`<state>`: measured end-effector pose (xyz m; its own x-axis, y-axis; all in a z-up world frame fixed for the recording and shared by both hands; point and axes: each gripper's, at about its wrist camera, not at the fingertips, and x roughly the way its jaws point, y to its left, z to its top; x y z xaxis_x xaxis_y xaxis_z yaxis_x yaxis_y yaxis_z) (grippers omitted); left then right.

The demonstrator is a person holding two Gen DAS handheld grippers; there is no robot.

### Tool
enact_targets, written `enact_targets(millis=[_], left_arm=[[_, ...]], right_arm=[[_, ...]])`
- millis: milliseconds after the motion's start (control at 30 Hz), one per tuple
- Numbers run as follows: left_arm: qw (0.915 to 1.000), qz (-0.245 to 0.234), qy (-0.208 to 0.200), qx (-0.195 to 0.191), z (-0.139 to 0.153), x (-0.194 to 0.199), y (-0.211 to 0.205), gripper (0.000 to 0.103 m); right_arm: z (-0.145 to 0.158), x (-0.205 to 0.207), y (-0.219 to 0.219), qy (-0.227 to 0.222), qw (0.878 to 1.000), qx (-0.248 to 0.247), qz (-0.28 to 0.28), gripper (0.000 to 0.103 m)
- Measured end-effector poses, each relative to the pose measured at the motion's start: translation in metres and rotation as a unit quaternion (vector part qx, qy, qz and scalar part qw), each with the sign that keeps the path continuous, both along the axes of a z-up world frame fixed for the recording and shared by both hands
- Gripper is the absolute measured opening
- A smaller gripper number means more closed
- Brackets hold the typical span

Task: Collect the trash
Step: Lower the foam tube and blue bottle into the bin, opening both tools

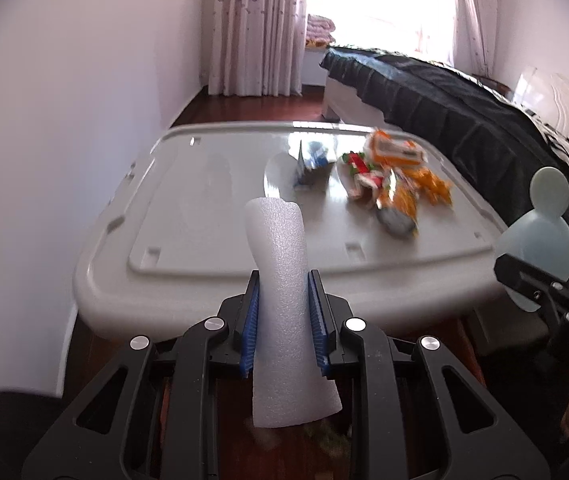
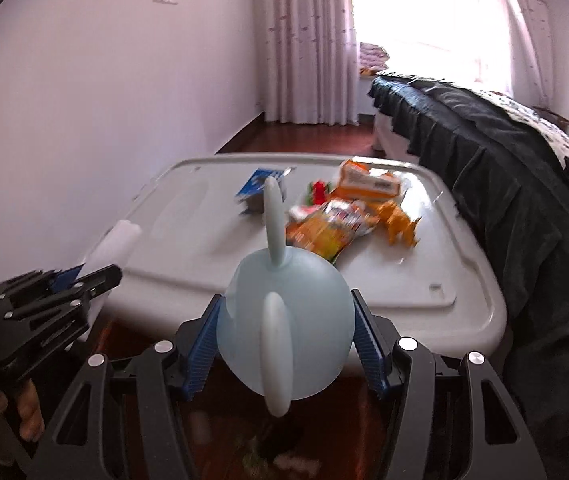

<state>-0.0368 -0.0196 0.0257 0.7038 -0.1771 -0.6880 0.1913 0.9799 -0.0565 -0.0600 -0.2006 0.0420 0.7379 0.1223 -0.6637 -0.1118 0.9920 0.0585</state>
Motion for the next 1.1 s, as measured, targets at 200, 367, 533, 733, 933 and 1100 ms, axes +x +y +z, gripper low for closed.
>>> enact_targets(millis=[200,367,533,733,933,1100], left_arm=[[0.9951,-0.021,0.097,0.004,-0.035,-0.039,0.0,0.022],[0.9836,-0.025,0.178,0.018,-0.076,-0.051,-0.002,0.022],[0.9654,-0.003,0.26,0.019,-0.116,-0.045,0.009,0.022],[0.9393,-0.01,0.341,0.039,-0.161,-0.041,0.003,0.022],[0.9299,-0.016,0.362,0.065,-0.176,-0.043,-0.005,0.023],[0.9293,-0.002,0.36,0.081,-0.179,-0.037,-0.006,0.036]], right_arm=[[-0.024,-0.035,0.016,0.049,0.998,0.009,0.027,0.06],[-0.057,-0.044,0.024,0.112,0.993,0.007,0.03,0.06],[-0.09,-0.04,0.028,0.181,0.983,-0.008,0.039,0.06],[-0.137,-0.032,0.031,0.272,0.961,-0.006,0.044,0.06],[-0.16,-0.026,0.027,0.312,0.949,-0.002,0.035,0.06],[-0.16,-0.026,0.027,0.314,0.949,-0.008,0.03,0.065]])
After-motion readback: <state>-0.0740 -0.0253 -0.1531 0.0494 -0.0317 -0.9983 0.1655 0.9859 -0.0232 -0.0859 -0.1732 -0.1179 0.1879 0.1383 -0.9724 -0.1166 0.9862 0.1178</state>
